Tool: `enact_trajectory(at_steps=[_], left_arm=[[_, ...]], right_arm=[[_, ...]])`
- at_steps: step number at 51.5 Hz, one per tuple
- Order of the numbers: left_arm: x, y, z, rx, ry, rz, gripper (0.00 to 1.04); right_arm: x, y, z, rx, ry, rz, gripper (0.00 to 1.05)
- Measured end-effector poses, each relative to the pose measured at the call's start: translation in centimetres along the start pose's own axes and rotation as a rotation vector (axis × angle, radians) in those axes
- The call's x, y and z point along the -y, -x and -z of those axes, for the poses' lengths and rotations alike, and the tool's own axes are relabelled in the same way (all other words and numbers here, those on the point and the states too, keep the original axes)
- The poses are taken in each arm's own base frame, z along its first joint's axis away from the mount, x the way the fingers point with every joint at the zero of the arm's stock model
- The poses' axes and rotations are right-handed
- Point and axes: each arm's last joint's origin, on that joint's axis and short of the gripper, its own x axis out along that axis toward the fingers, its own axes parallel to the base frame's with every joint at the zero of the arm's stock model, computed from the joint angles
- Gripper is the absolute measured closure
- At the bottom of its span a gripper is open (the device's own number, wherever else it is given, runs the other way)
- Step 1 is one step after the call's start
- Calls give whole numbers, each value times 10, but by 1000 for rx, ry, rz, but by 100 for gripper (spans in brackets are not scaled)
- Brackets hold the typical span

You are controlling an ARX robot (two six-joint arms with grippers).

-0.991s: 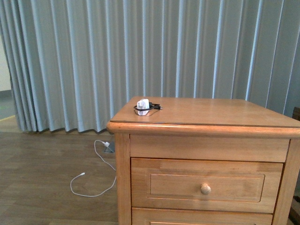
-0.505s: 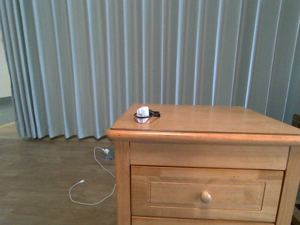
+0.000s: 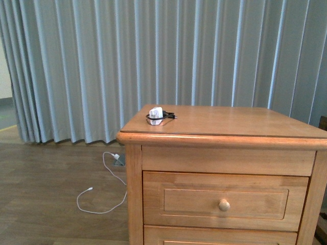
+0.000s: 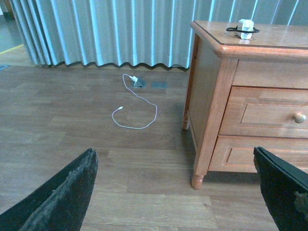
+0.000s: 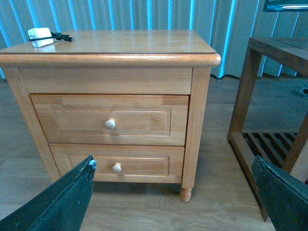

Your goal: Put charger into drawer

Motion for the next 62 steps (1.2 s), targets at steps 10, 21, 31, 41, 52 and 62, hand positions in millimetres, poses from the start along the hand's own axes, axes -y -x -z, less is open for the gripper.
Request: enact_trajectory(at_steps=[10, 21, 31, 41, 52, 62], left_arm=[[0, 0, 0, 0, 0, 0, 6], [0, 0, 0, 0, 0, 0, 6], [0, 0, 0, 0, 0, 0, 6], [0, 0, 0, 0, 0, 0, 6], [0, 0, 0, 0, 0, 0, 6], [0, 0, 0, 0, 0, 0, 6]], right_arm=[[-5, -11, 8, -174, 50, 130, 8], [-20, -47, -6, -203, 66, 81, 8], [-62, -103, -7, -214, 104, 25, 8], [-97, -146, 5, -226, 157, -16, 8], [-136, -192, 32, -235, 242, -65, 8], [-157, -228, 51, -217, 298, -67, 8]])
